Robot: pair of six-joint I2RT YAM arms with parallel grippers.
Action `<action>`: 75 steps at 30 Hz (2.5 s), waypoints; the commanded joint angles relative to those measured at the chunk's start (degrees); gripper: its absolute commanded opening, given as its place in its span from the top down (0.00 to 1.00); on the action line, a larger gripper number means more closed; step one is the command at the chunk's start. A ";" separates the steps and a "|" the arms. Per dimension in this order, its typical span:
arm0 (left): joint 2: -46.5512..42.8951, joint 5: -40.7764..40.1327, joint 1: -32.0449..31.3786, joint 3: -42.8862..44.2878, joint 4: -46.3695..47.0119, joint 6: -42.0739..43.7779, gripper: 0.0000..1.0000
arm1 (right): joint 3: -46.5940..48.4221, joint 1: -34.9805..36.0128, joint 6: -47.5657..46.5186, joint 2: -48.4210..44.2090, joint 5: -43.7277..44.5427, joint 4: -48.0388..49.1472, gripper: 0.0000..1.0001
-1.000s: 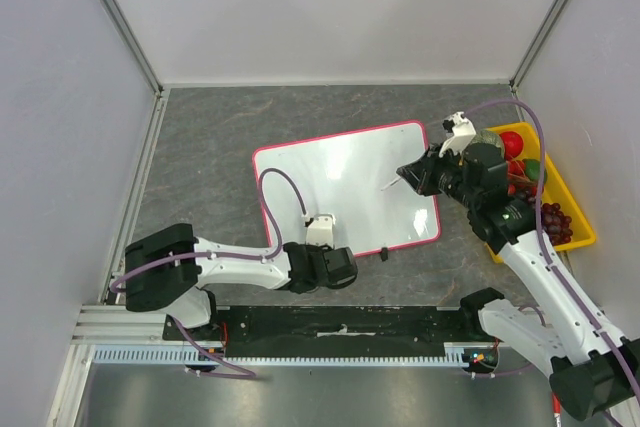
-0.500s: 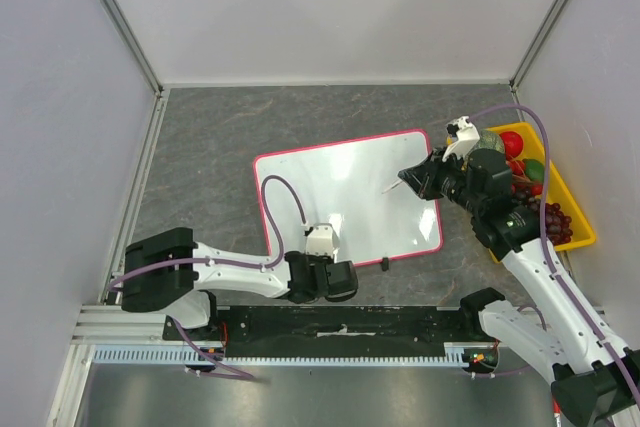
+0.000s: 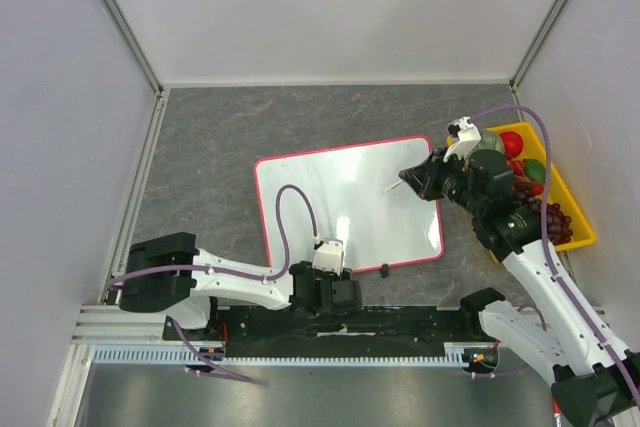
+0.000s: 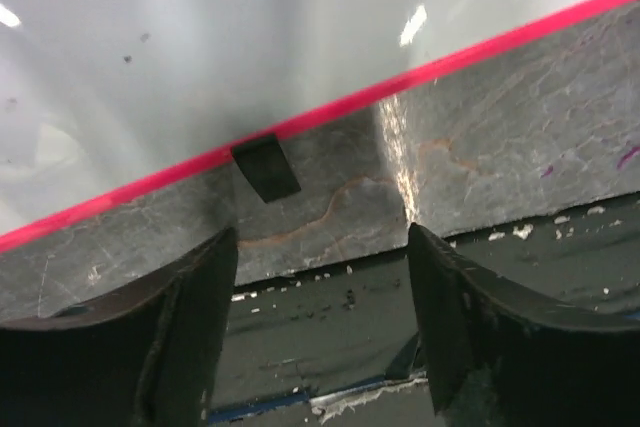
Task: Write a sentence on the whiteboard
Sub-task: Move the whiteboard to the center of the board, then write a sentence on the whiteboard.
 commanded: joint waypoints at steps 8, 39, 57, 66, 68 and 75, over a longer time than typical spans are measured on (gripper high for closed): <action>-2.48 9.94 -2.09 -0.07 -7.72 4.89 0.18 | 0.74 0.07 -0.03 -1.32 0.91 0.16 1.00; -20.33 46.50 37.61 15.83 11.80 44.35 0.07 | 1.36 -0.01 3.48 0.09 -7.95 1.65 1.00; -19.46 80.35 57.58 20.49 20.66 47.97 0.09 | 0.92 0.34 18.24 11.86 -29.06 30.65 1.00; -12.95 81.75 57.32 21.99 24.53 48.05 0.14 | 1.18 0.87 22.29 14.59 -30.82 36.45 1.00; -11.46 82.45 56.97 22.60 24.97 48.14 0.17 | 1.45 0.87 22.64 15.12 -31.00 37.07 1.00; -8.38 84.21 55.74 23.22 26.81 47.62 0.41 | 1.97 1.04 23.61 16.79 -31.61 38.56 1.00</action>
